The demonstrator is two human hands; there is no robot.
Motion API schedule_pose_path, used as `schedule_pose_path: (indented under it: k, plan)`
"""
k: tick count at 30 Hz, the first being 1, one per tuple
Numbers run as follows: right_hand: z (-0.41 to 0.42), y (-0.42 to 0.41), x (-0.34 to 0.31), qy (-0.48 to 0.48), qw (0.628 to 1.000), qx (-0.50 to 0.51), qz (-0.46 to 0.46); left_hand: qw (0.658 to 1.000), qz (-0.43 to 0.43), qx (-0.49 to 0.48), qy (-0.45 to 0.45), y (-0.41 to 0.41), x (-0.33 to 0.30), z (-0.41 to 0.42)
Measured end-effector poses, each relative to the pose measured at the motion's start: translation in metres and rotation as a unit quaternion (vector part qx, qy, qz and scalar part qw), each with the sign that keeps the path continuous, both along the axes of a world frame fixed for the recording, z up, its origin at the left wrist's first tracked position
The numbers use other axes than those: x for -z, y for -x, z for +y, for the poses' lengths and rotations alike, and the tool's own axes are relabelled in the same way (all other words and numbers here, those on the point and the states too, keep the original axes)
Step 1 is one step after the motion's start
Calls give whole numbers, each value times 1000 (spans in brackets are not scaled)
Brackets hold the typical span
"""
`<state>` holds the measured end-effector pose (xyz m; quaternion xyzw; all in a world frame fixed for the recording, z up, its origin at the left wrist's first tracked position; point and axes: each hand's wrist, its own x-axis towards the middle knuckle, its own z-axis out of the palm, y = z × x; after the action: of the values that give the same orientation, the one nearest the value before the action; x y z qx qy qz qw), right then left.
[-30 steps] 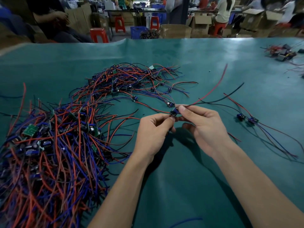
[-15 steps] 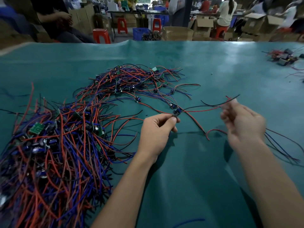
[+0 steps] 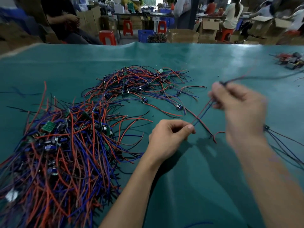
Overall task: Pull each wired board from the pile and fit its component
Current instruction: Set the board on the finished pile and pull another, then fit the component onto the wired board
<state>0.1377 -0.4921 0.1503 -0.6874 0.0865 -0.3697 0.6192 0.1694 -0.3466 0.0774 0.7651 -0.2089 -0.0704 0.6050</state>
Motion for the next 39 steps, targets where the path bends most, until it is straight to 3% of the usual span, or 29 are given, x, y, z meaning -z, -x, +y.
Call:
schedule_pose_path:
  k: [2, 4, 6, 8, 10, 12, 14, 17, 20, 25, 28, 30, 33, 37, 39]
  plan:
    - [9, -1, -42, 27, 998, -16, -48, 1000, 1, -16, -25, 1, 0, -1]
    - [32, -9, -81, 69, 990, -99, -66, 998, -1, -42, -53, 1, 0, -3]
    - [66, -28, -108, 176, 964, -197, -15, 998, 2, -59, -32, 0, 1, -5]
    - [105, -49, -117, 343, 888, -288, 109, 997, -2, -79, -13, 0, 1, -5]
    - [128, -75, -107, 412, 808, -350, 232, 994, -6, -105, 7, -1, 3, -6]
    - [128, -105, -86, 463, 776, -315, 289, 989, 9, -140, 39, -3, 4, -7]
    - [115, -131, -59, 547, 753, -202, 303, 985, 14, -164, 57, -4, 5, -7]
    - [94, -149, -12, 570, 725, -149, 357, 983, 17, -175, 44, -7, 8, -6]
    - [83, -155, 19, 517, 765, -147, 354, 978, 13, -204, 45, -9, 8, -3]
    - [54, -149, 21, 443, 825, -103, 334, 960, 21, -270, 75, -8, 7, -3]
    - [26, -114, 16, 257, 913, -100, 301, 953, 49, -279, 109, -9, 8, -3]
    - [14, -82, 20, 128, 951, -101, 264, 954, 42, -276, 109, -10, 7, -4]
    - [16, -36, 38, 75, 960, -120, 243, 971, 35, -215, 98, -11, 8, -6]
    - [19, -3, 50, 171, 934, -195, 246, 982, -2, -174, 69, -12, 11, -6]
    - [8, -5, 49, 173, 945, -163, 225, 987, 3, -146, 60, -12, 11, -6]
